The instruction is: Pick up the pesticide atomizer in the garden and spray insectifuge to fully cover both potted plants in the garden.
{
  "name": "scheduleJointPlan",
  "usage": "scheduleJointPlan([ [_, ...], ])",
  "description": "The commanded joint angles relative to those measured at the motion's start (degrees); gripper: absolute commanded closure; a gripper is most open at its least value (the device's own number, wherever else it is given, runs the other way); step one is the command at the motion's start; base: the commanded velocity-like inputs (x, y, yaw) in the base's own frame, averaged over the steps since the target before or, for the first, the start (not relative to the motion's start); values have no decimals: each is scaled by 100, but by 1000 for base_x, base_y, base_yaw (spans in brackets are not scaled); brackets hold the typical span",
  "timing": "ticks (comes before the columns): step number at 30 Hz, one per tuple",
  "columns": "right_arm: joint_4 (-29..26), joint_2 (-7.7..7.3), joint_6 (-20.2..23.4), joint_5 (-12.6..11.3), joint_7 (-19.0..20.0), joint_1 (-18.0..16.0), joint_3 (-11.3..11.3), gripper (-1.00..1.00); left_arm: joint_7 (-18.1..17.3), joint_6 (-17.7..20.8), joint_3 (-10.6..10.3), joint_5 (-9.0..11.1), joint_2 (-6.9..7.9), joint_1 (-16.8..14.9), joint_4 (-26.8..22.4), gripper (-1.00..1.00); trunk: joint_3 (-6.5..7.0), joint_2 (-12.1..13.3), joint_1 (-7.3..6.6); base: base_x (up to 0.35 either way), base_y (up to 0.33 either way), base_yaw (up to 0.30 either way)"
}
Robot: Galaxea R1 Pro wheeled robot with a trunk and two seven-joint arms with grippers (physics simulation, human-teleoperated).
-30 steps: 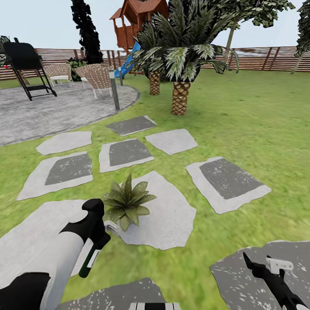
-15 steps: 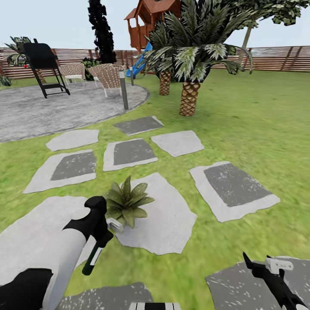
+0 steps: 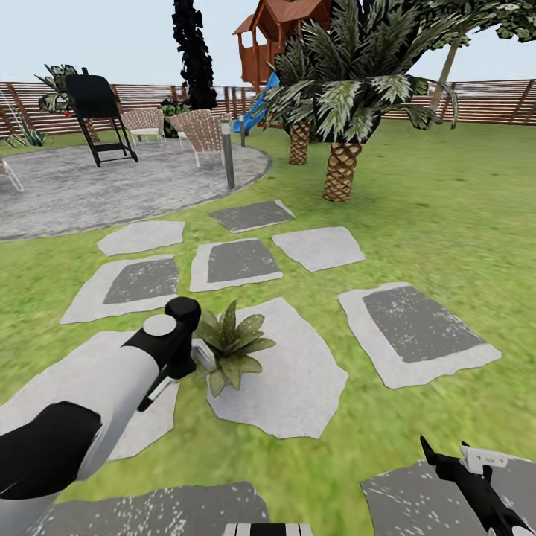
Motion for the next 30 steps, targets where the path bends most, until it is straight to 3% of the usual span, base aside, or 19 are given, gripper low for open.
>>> scheduleJointPlan([
  [1, 3, 4, -15, 18, 51, -6, -39, -100, -57, 62, -14, -49, -10, -10, 28, 100, -5, -2, -1, 0, 0, 0],
  [8, -3, 5, -23, 18, 51, -6, -39, -100, -57, 71, -15, -30, -1, 0, 59, 100, -5, -2, -1, 0, 0, 10],
  [22, -3, 4, -23, 9, 51, -6, -39, -100, -57, 105, -6, -38, 6, 54, 59, 100, -5, -2, -1, 7, -3, 263],
  [30, -3, -5, -15, 18, 51, -6, -47, -100, -57, 114, -14, -38, -20, 40, 51, 100, -5, -2, -1, 197, -179, 133],
])
